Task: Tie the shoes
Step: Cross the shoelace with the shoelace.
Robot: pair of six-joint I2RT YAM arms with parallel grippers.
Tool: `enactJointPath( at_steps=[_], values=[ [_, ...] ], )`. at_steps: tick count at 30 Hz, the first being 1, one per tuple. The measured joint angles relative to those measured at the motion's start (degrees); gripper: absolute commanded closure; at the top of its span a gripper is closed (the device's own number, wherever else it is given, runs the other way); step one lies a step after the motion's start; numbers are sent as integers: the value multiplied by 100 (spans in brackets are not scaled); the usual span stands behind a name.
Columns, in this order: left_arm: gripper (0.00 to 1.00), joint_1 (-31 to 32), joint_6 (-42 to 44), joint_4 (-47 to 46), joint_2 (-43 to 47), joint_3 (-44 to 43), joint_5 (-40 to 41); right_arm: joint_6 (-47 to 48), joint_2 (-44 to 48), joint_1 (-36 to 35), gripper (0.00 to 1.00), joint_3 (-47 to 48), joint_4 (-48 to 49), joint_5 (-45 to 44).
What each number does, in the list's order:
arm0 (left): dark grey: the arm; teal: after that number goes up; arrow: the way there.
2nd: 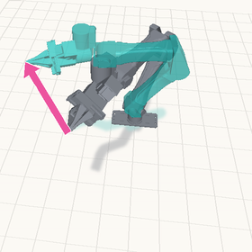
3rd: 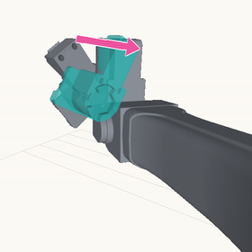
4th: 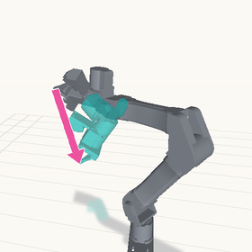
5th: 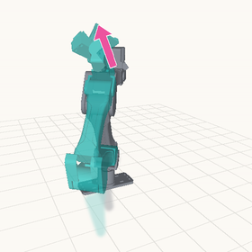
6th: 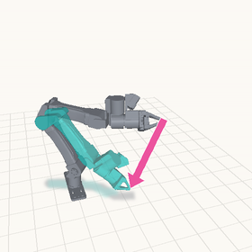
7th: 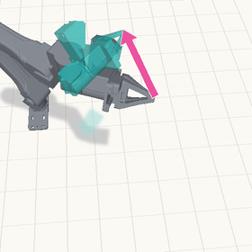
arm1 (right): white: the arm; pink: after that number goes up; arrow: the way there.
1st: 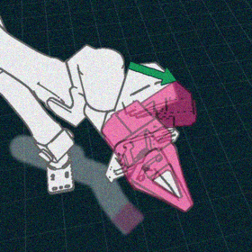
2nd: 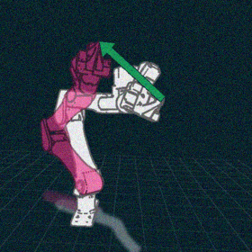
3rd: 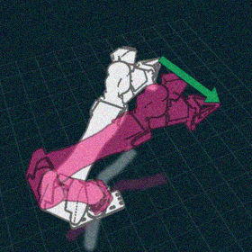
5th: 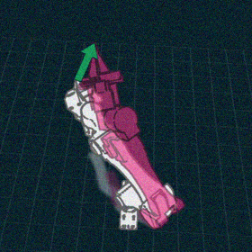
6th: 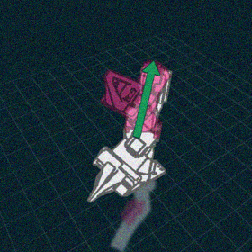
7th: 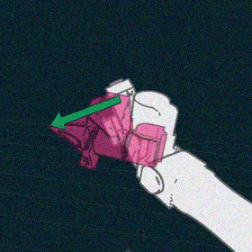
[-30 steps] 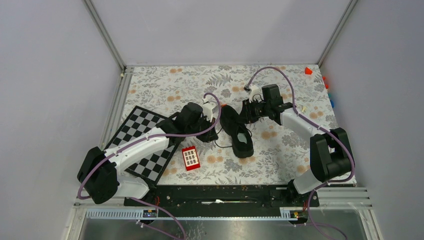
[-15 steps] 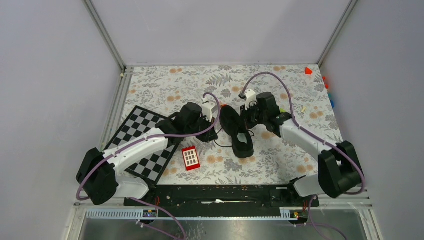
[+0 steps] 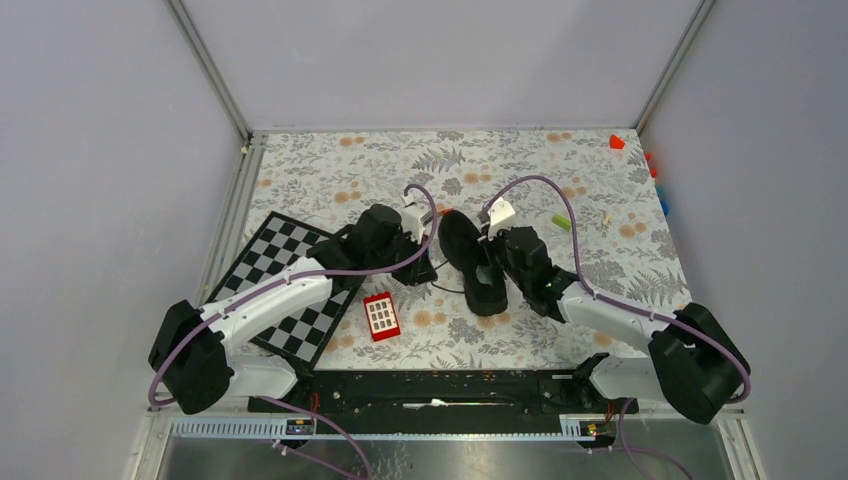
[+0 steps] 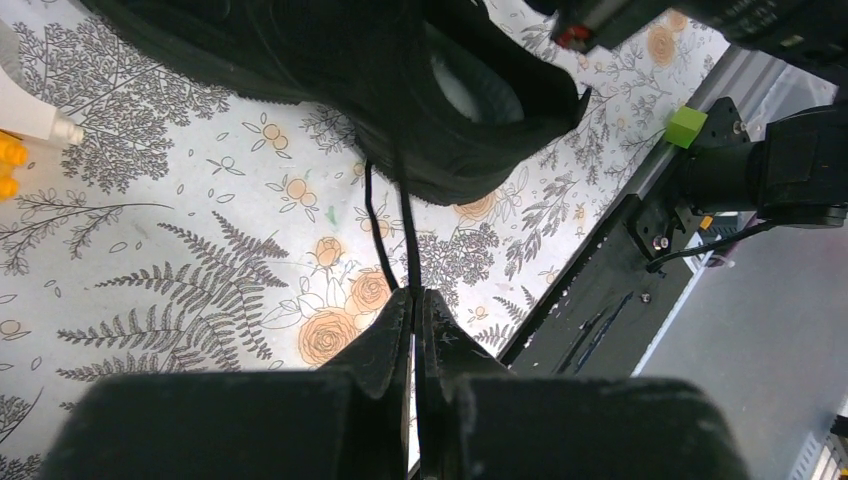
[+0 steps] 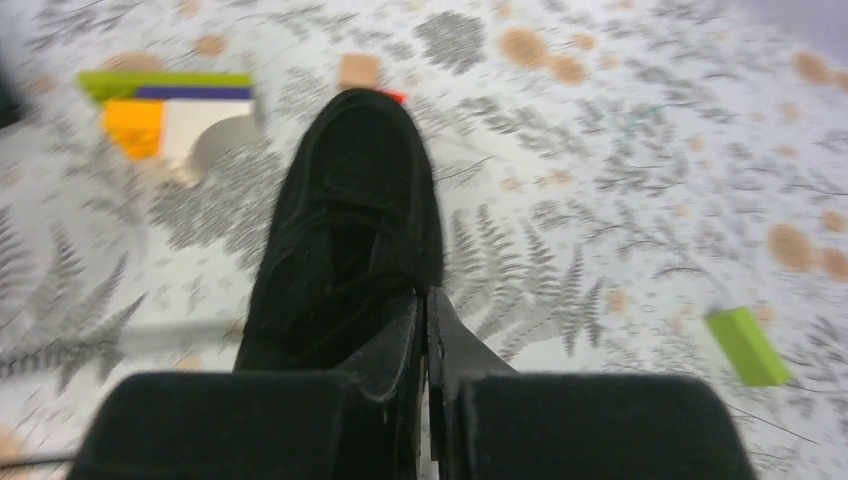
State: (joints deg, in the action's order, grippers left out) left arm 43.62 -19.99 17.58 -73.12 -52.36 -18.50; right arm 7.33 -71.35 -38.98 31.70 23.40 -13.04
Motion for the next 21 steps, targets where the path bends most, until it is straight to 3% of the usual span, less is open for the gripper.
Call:
enactJointPath(
  at_steps=[4, 11, 17, 21],
  values=[
    [100, 22, -55, 0, 2, 0, -81, 236, -256, -24, 100, -11, 612, -785],
    [100, 66, -98, -11, -20, 0, -127, 225, -389, -42, 100, -15, 1078, -1259],
    [100, 162, -173, -177, -236, 0, -190, -837, -658, -42, 100, -247, 1991, -1687],
    [100, 247, -280, -315, -483, 0, -245, -1567, -1040, -42, 92, -256, 2409, -1801]
  ],
)
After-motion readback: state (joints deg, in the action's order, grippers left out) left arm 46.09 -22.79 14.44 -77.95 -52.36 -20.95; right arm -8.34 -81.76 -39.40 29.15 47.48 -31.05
